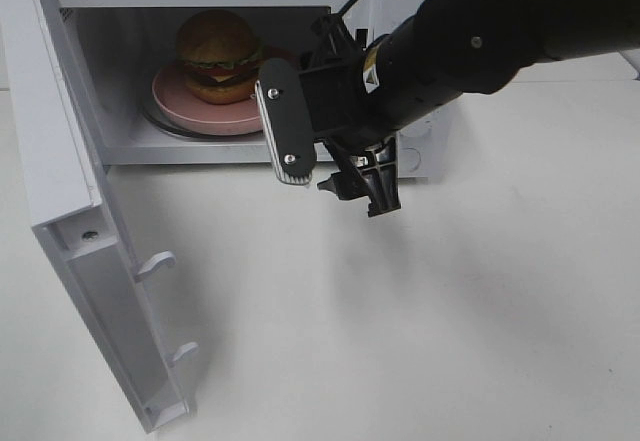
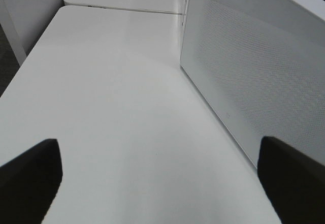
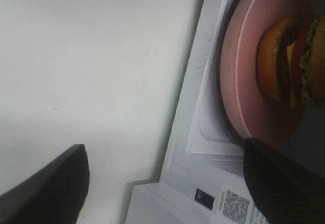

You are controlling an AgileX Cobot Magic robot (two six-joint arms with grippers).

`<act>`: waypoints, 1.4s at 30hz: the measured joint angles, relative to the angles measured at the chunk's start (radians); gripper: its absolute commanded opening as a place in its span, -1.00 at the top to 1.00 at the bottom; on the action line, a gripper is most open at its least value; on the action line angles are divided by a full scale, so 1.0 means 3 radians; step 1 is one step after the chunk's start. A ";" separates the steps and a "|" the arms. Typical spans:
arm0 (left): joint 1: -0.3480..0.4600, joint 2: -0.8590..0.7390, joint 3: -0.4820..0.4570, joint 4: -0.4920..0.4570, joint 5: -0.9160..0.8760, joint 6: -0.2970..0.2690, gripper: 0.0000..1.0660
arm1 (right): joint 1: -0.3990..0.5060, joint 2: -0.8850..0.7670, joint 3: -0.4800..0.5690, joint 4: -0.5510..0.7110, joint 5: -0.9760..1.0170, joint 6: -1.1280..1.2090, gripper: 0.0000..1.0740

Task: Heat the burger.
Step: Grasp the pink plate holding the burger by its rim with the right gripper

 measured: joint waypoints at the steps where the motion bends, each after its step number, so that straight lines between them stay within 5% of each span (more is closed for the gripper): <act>1: 0.0000 0.0000 0.0000 0.0000 0.0000 0.0000 -0.88 | 0.0003 0.0077 -0.0107 -0.0047 0.0000 0.0080 -0.49; 42: 0.0000 0.0000 0.0000 0.0000 0.0000 0.0000 -0.88 | 0.0003 0.1800 -0.2170 -0.0153 0.0350 0.0487 -0.42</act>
